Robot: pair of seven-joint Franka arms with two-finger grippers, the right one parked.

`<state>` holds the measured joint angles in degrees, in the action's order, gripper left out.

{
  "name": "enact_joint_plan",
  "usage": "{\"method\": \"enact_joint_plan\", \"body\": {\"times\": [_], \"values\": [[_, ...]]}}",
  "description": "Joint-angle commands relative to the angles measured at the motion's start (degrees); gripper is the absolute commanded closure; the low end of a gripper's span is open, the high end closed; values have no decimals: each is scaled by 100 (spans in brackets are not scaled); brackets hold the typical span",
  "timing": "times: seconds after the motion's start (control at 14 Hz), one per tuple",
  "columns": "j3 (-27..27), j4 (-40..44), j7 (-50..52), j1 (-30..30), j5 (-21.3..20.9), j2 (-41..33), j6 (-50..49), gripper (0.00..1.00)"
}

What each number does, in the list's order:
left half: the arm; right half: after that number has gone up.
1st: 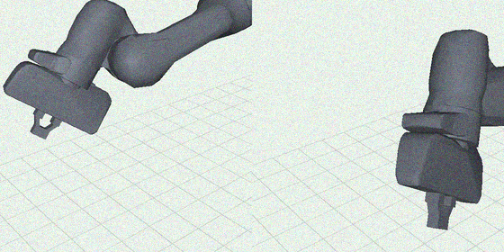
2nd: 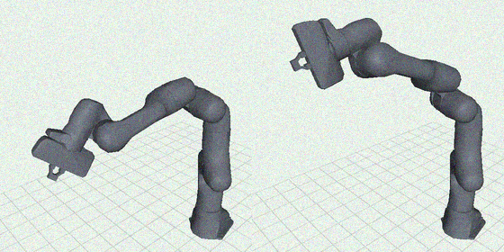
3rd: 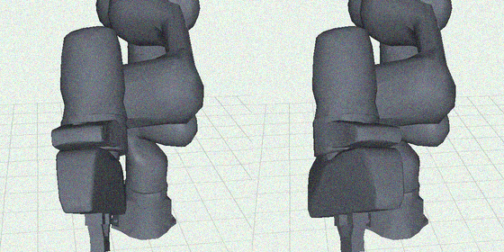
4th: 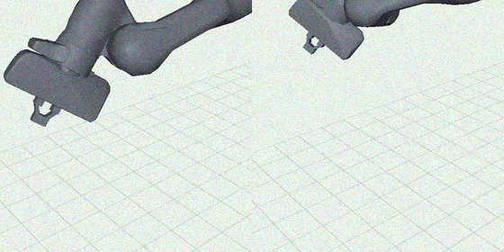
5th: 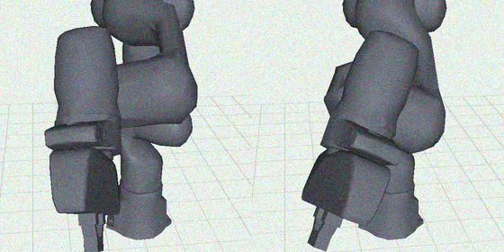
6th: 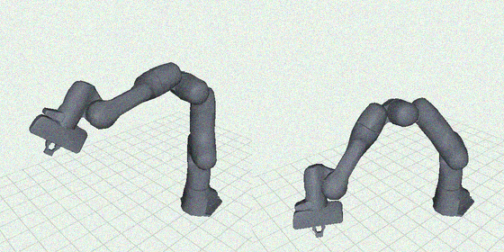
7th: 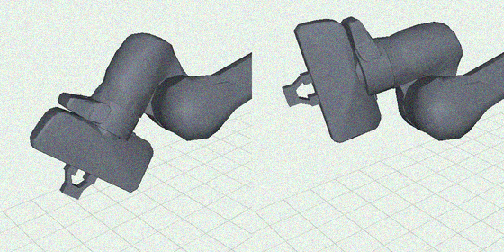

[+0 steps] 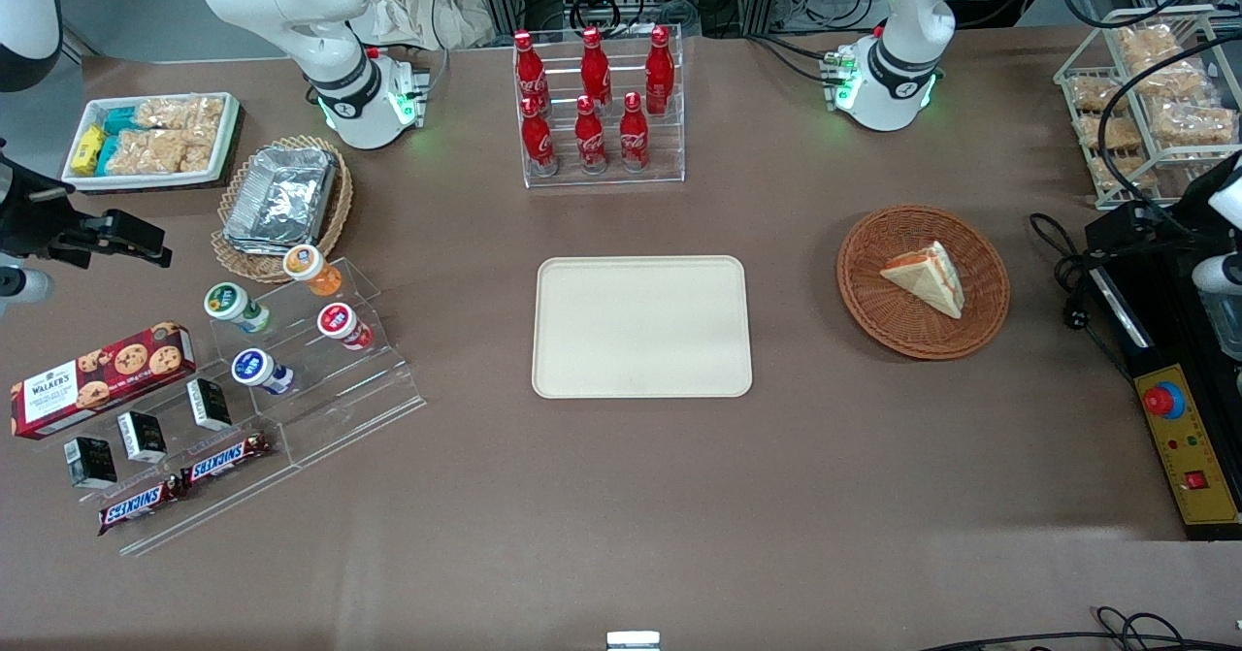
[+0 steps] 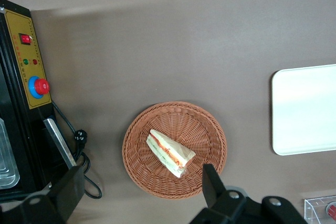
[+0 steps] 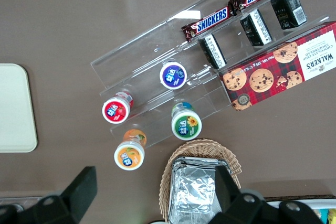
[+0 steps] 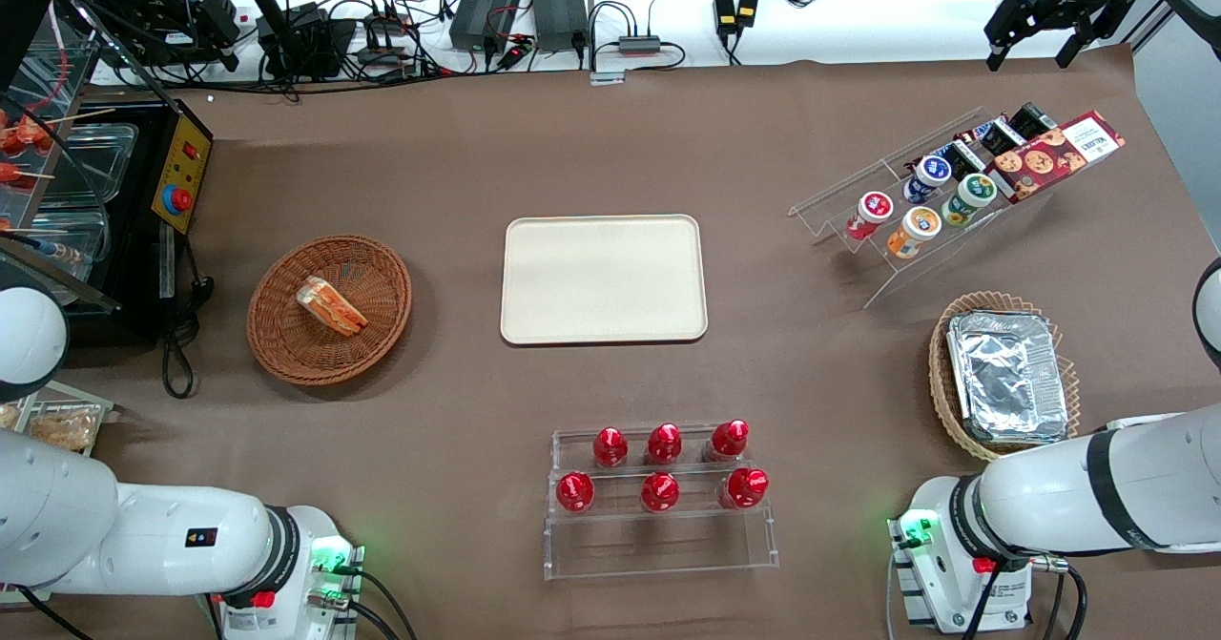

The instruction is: Place sandwich from basket to tray

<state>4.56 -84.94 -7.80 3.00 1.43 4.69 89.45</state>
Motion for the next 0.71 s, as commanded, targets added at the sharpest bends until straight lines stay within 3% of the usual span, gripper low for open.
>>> {"method": "enact_joint_plan", "body": {"times": [0.0, 0.64], "values": [[19, 83, 77, 34, 42, 23, -104, 0], [10, -31, 156, 42, 50, 41, -226, 0]]}}
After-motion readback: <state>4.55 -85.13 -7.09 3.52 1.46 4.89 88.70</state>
